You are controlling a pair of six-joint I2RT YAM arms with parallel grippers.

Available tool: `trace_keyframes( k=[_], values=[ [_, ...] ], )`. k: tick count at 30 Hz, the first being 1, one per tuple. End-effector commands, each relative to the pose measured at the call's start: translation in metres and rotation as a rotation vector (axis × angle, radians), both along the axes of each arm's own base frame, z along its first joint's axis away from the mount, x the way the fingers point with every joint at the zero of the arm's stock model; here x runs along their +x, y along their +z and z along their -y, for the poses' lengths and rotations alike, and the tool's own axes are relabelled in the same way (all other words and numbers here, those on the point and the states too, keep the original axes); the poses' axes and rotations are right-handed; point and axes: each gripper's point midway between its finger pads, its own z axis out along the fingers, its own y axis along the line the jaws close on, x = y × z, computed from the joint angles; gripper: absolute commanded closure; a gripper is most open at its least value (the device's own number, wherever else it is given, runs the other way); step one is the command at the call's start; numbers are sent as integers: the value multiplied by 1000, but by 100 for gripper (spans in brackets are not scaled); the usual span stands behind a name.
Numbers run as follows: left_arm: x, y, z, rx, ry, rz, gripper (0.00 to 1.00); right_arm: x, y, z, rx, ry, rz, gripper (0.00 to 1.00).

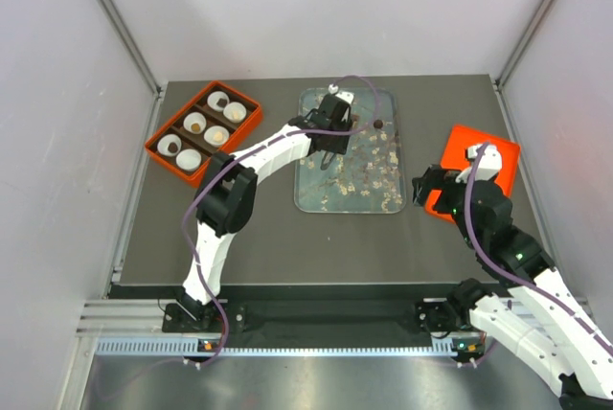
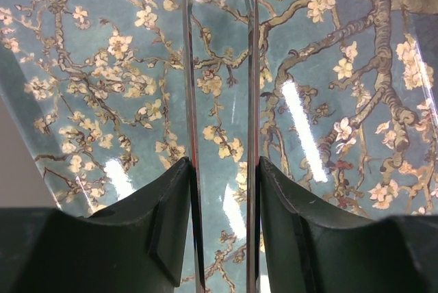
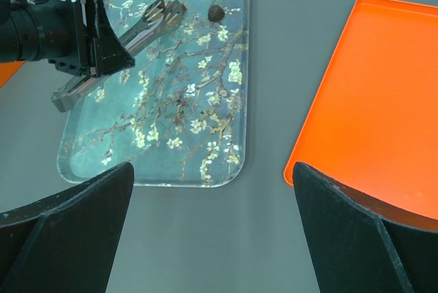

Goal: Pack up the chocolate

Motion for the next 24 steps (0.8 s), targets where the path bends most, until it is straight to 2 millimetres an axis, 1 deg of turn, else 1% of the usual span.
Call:
trace_keyframes(
  k=[1,10,16,24],
  values=[
    [5,4,4,-17,6,26,54,2,26,0,29,-6,76,0],
    [2,6,-1,1,20,17,55,2,25,-1,29,-4,71,0],
    [-1,16,-5,4,30,19,58,2,26,0,33,-7,74,0],
    [-13,29,-16,8,69,-12,60,2,24,-1,36,-5,70,0]
  ],
)
